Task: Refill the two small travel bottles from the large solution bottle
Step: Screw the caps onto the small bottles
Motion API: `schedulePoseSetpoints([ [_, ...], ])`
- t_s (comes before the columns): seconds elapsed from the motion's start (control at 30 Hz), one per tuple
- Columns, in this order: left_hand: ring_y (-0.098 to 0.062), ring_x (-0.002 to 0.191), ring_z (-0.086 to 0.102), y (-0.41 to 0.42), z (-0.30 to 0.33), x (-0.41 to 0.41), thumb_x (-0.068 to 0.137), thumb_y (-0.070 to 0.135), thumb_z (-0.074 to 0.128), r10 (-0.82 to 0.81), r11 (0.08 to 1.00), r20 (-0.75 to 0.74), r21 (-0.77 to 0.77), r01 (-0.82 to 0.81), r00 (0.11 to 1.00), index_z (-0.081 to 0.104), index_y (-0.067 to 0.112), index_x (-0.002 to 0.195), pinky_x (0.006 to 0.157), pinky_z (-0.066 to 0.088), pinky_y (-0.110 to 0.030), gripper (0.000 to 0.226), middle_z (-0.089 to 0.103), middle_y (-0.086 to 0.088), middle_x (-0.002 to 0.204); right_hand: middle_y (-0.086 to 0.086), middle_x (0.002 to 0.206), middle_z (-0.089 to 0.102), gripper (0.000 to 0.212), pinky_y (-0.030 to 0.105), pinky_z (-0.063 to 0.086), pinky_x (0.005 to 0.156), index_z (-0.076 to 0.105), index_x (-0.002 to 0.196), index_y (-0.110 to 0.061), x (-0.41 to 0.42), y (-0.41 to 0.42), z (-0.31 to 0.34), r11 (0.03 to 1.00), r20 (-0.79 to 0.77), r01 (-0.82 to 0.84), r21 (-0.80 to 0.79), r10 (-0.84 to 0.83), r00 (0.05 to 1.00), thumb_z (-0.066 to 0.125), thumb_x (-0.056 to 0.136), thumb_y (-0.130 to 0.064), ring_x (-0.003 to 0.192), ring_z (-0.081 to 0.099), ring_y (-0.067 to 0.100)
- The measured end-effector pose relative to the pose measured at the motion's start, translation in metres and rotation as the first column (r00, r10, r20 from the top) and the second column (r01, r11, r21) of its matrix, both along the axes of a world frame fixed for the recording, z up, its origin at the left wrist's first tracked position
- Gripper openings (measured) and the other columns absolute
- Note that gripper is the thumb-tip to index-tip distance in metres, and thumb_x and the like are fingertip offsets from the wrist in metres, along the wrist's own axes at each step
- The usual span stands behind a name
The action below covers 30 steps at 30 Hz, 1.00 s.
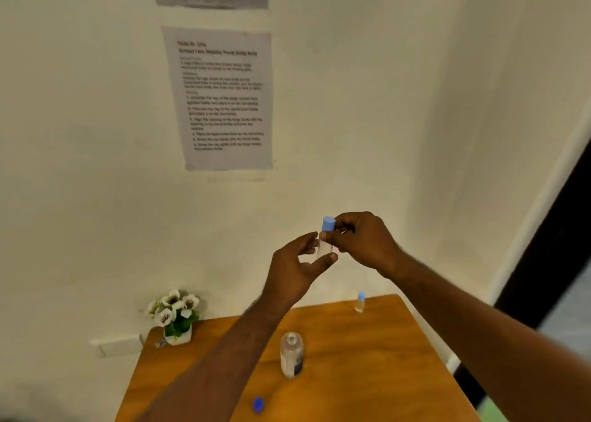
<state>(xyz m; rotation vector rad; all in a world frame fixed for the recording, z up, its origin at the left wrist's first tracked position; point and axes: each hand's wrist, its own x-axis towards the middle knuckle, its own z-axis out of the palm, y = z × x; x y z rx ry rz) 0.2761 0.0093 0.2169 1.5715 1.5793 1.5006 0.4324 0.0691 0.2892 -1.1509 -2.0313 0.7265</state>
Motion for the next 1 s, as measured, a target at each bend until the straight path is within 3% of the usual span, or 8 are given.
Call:
schedulePoseSetpoints([
  [0.1,-0.012,0.128,0.055,0.013,-0.035,0.009,0.080,0.061,0.073,0.024,0.987,-0.182,-0.153,-0.052,0.983,0.052,0.027,0.142,0.104,0.051,-0.033,0.074,0.059,0.008,0.141,-0.007,0.089,0.073,0.032,0.030,0.053,0.075,0.075,0.102,-0.020,0.015,0.020,-0.040,0.994,0.035,0.109,-0.028,-0.108,0.994,0.079,0.079,-0.042,0.080,0.066,0.013],
  [0.23,-0.018,0.146,0.037,0.042,-0.081,0.022,0.080,0.074,0.061,-0.012,0.948,-0.415,-0.294,-0.122,0.910,0.036,0.030,0.153,0.115,0.037,-0.035,0.088,0.040,0.004,0.160,-0.008,0.096,0.070,0.036,0.027,0.051,0.083,0.073,0.108,-0.019,0.033,0.053,-0.098,0.977,0.100,0.189,-0.097,-0.179,0.979,0.077,0.081,-0.043,0.087,0.064,0.012],
  [0.37,-0.019,0.146,0.035,0.075,-0.127,0.041,0.081,0.073,0.061,0.008,0.929,-0.482,-0.321,-0.185,0.876,0.035,0.025,0.154,0.115,0.037,-0.034,0.092,0.039,0.000,0.159,-0.006,0.102,0.072,0.034,0.026,0.050,0.083,0.071,0.110,-0.022,0.046,0.093,-0.157,0.954,0.155,0.212,-0.212,-0.181,0.971,0.072,0.085,-0.044,0.090,0.066,0.013],
  [0.5,-0.022,0.150,0.028,0.117,-0.178,0.061,0.080,0.070,0.063,-0.035,0.906,-0.566,-0.365,-0.212,0.823,0.030,0.020,0.156,0.119,0.032,-0.036,0.097,0.036,-0.004,0.161,-0.008,0.102,0.069,0.031,0.010,0.039,0.069,0.069,0.113,-0.023,0.057,0.136,-0.216,0.940,0.220,0.222,-0.259,-0.166,0.961,0.065,0.091,-0.045,0.089,0.061,0.008],
  [0.63,-0.025,0.155,0.014,0.154,-0.230,0.068,0.079,0.069,0.063,-0.098,0.826,-0.616,-0.488,-0.282,0.782,0.017,0.021,0.159,0.125,0.022,-0.040,0.104,0.023,-0.004,0.166,-0.001,0.112,0.072,0.035,0.023,0.051,0.081,0.069,0.119,-0.017,0.050,0.171,-0.279,0.938,0.247,0.174,-0.298,-0.100,0.964,0.065,0.092,-0.040,0.096,0.065,0.013],
  [0.7,-0.026,0.156,0.010,0.165,-0.253,0.070,0.079,0.071,0.060,-0.102,0.780,-0.623,-0.534,-0.326,0.775,0.012,0.021,0.159,0.127,0.018,-0.042,0.106,0.019,-0.005,0.168,-0.002,0.112,0.073,0.033,0.022,0.052,0.079,0.069,0.119,-0.018,0.044,0.182,-0.305,0.933,0.267,0.177,-0.314,-0.092,0.959,0.065,0.093,-0.038,0.095,0.065,0.010],
  [0.83,-0.025,0.157,0.009,0.178,-0.288,0.074,0.077,0.073,0.060,-0.027,0.725,-0.606,-0.559,-0.402,0.795,0.013,0.020,0.159,0.127,0.014,-0.045,0.108,0.018,-0.006,0.167,-0.005,0.107,0.073,0.029,0.019,0.051,0.077,0.069,0.117,-0.021,0.031,0.201,-0.344,0.920,0.283,0.181,-0.348,-0.081,0.956,0.061,0.096,-0.039,0.093,0.066,0.007],
  [1.0,-0.026,0.157,0.008,0.185,-0.313,0.074,0.078,0.074,0.058,0.039,0.685,-0.603,-0.564,-0.461,0.797,0.014,0.019,0.159,0.127,0.012,-0.046,0.108,0.016,-0.007,0.168,-0.001,0.111,0.072,0.029,0.030,0.057,0.085,0.067,0.118,-0.018,0.017,0.214,-0.368,0.904,0.312,0.205,-0.376,-0.085,0.946,0.061,0.097,-0.036,0.099,0.067,0.015],
])
